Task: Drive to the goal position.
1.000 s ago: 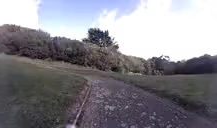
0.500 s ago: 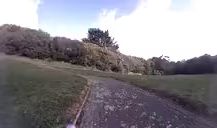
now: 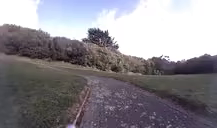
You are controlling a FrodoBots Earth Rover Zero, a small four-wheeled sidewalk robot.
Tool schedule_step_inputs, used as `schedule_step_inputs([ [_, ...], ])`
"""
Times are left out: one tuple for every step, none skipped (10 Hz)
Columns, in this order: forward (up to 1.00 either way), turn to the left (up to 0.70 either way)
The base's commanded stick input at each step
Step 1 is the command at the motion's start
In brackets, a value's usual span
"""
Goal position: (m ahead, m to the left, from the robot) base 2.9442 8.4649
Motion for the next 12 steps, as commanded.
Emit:
schedule_step_inputs([
  [0.05, 0.0],
  [0.05, 0.0],
  [0.05, 0.0],
  [0.05, 0.0],
  [0.05, 0.0],
  [0.05, 0.0],
  [0.05, 0.0],
  [0.05, 0.0],
  [0.05, 0.0],
  [0.05, 0.0],
  [0.05, 0.0],
  [0.05, 0.0],
])
